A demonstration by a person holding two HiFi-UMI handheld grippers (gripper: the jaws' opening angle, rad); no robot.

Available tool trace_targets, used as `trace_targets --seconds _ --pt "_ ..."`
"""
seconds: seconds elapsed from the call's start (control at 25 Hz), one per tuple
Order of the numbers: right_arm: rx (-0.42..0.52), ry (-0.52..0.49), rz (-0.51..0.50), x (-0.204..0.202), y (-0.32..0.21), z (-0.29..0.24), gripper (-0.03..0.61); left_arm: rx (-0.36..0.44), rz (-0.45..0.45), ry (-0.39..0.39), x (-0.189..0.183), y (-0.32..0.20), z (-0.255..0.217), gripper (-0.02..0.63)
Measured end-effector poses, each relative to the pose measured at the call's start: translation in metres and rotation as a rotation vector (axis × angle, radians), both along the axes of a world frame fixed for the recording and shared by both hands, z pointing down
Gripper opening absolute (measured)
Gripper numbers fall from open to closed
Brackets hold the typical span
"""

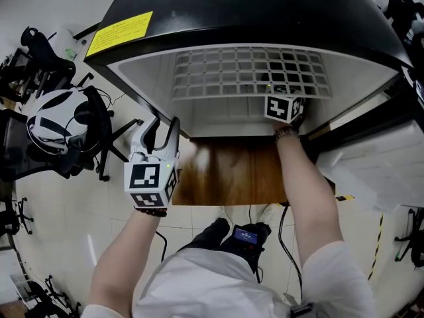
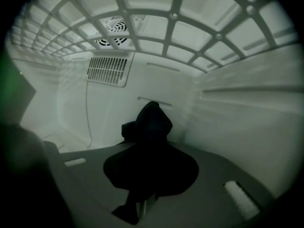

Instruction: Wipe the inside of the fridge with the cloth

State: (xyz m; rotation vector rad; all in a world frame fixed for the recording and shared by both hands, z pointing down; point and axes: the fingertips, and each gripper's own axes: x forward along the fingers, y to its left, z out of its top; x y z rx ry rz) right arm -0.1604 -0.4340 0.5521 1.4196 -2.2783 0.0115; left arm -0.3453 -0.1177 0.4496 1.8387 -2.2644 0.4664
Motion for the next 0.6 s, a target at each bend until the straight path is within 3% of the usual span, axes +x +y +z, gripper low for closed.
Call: trace_targets --seconds 0.24,0.6 --pt "0.012 -0.026 0.005 0.001 0.002 -0.008 0.057 -0.003 0.004 -0.003 -0.001 0.000 0.003 0.147" --pt "0.066 -0.128 -0.153 -0.038 0.058 -0.039 0.057 0.011 0.005 0.010 0.000 -0.001 0.002 0.147"
